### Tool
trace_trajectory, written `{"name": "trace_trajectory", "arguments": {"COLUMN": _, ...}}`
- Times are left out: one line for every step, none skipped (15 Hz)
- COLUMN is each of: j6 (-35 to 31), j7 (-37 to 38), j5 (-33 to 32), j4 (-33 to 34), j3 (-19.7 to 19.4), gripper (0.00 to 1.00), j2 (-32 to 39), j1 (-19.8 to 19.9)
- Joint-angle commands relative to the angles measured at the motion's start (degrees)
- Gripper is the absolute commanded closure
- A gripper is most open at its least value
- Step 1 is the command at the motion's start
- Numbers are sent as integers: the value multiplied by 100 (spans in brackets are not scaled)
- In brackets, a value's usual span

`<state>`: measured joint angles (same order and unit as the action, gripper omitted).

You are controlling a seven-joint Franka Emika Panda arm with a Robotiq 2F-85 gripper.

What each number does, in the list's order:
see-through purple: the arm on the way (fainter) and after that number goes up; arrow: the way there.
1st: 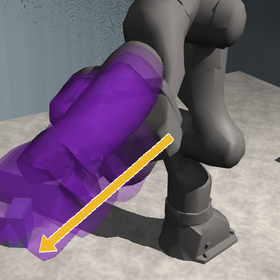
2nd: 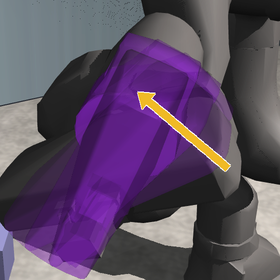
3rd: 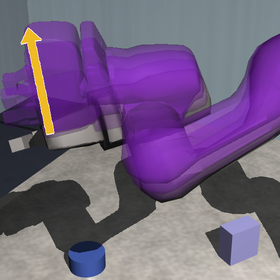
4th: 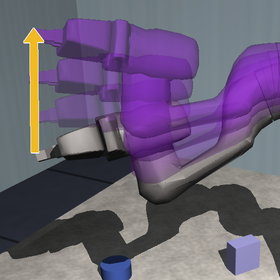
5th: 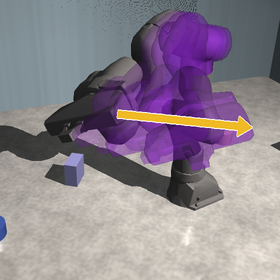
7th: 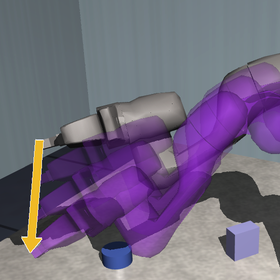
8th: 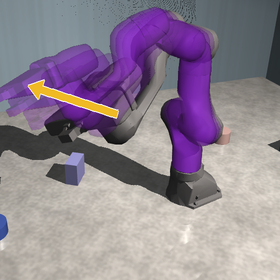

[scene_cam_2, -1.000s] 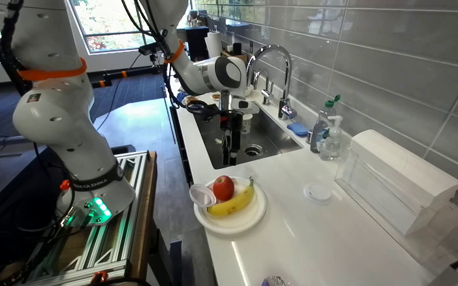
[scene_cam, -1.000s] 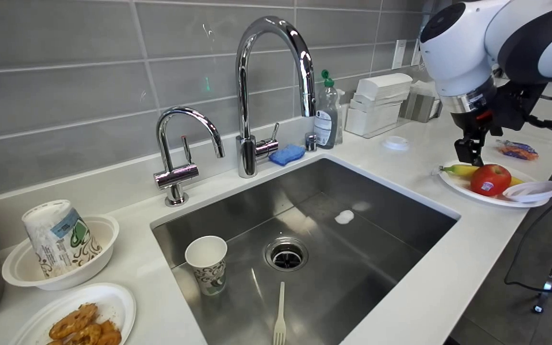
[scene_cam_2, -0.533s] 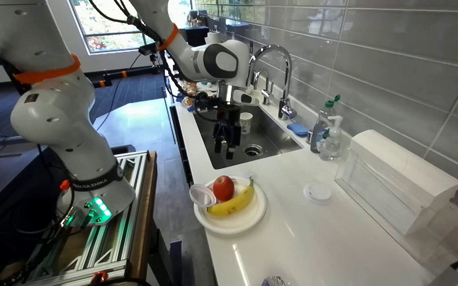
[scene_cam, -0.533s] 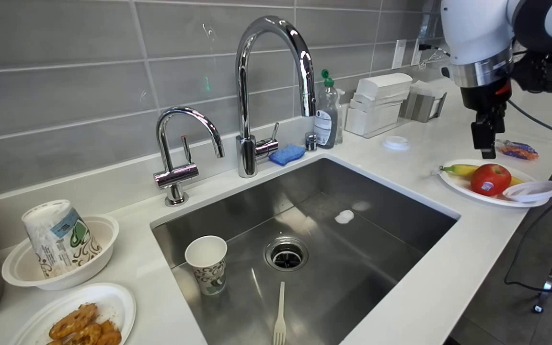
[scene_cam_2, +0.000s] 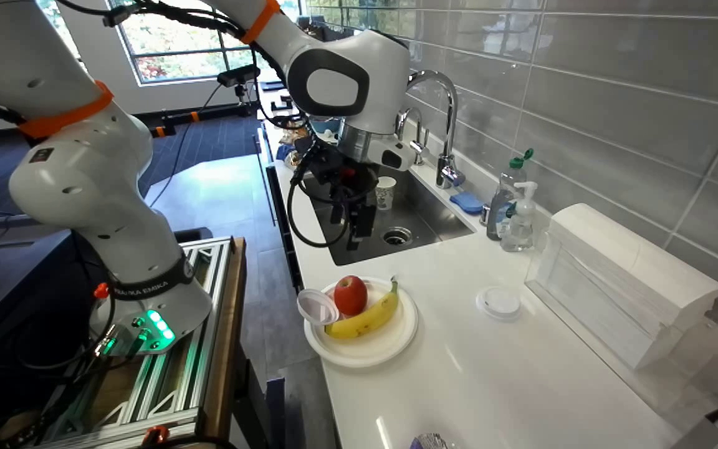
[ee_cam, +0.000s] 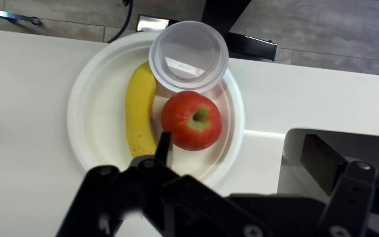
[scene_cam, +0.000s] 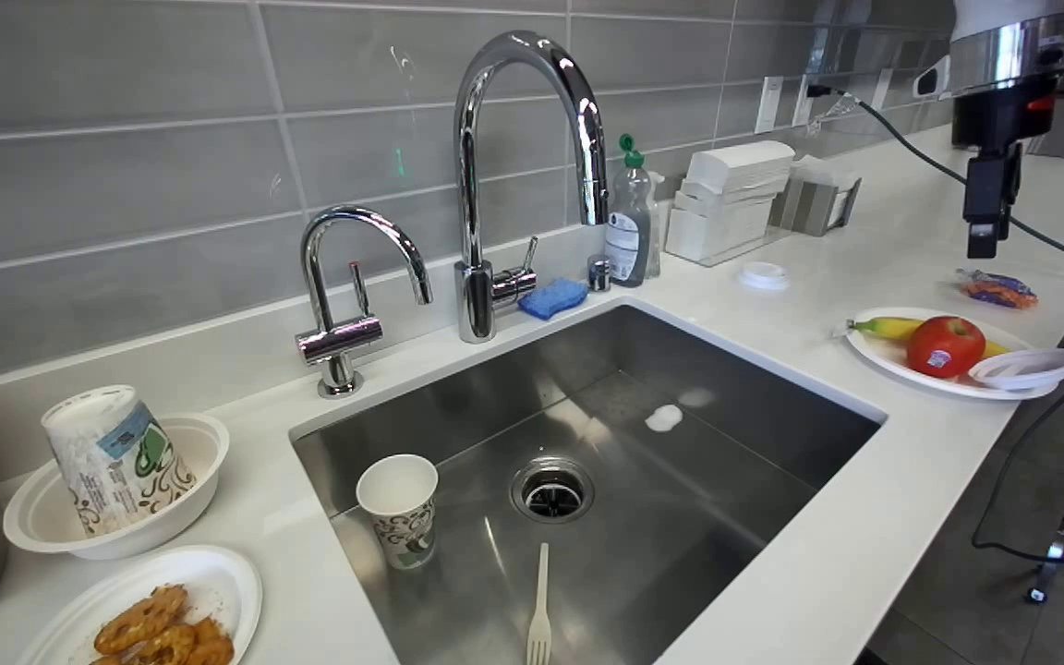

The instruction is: Pick up one plastic lid and put it on the white plate

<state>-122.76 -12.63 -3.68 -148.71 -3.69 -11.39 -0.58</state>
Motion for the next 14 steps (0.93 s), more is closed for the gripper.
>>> {"name": "trace_trajectory", "arguments": {"j6": 92, "j7": -655, "j5": 565, "j4": -174, "j3": -319, "gripper": 0, "j2": -390, "j1": 174}}
{"name": "trace_trajectory", "arguments": {"j6": 102, "j7": -805, "j5": 653, "j4": -157, "j3": -410, "gripper": 0, "j2": -416, "j1": 209}}
{"name": "trace_trajectory", "arguments": {"j6": 82, "j7": -952, "j5": 649, "j4": -171, "j3": -499, "gripper": 0, "j2": -457, "j1": 265}}
{"name": "trace_trajectory", "arguments": {"j6": 81, "j7": -1101, "j5": 707, "j4": -146, "j3": -576, "gripper": 0, "j2": -478, "j1": 293}}
{"name": "trace_trajectory", "arguments": {"j6": -9, "j7": -1326, "j5": 632, "j4": -145, "j3": -648, "gripper": 0, "j2": -509, "j1": 333}}
{"name": "trace_trajectory", "arguments": {"j6": 24, "j7": -933, "j5": 513, "j4": -24, "j3": -505, "gripper": 0, "j2": -305, "j1": 302}}
{"name": "trace_trajectory", "arguments": {"j6": 24, "j7": -1066, "j5": 513, "j4": -24, "j3": -567, "gripper": 0, "j2": -340, "j1": 336}}
{"name": "trace_trajectory", "arguments": {"j6": 24, "j7": -1143, "j5": 512, "j4": -24, "j3": -602, "gripper": 0, "j2": -366, "j1": 358}}
{"name": "trace_trajectory", "arguments": {"j6": 24, "j7": -1166, "j5": 511, "j4": -24, "j3": -613, "gripper": 0, "j2": -381, "j1": 365}}
{"name": "trace_trajectory", "arguments": {"j6": 24, "j7": -1173, "j5": 511, "j4": -24, "j3": -612, "gripper": 0, "j2": -391, "j1": 362}}
{"name": "trace_trajectory", "arguments": {"j6": 24, "j7": -1174, "j5": 511, "j4": -24, "j3": -609, "gripper": 0, "j2": -395, "j1": 360}}
{"name": "trace_trajectory", "arguments": {"j6": 24, "j7": -1176, "j5": 511, "j4": -24, "j3": -608, "gripper": 0, "j2": -396, "j1": 360}}
{"name": "trace_trajectory", "arguments": {"j6": 24, "j7": -1179, "j5": 511, "j4": -24, "j3": -609, "gripper": 0, "j2": -396, "j1": 360}}
{"name": "trace_trajectory", "arguments": {"j6": 24, "j7": -1180, "j5": 511, "j4": -24, "j3": -608, "gripper": 0, "j2": -396, "j1": 360}}
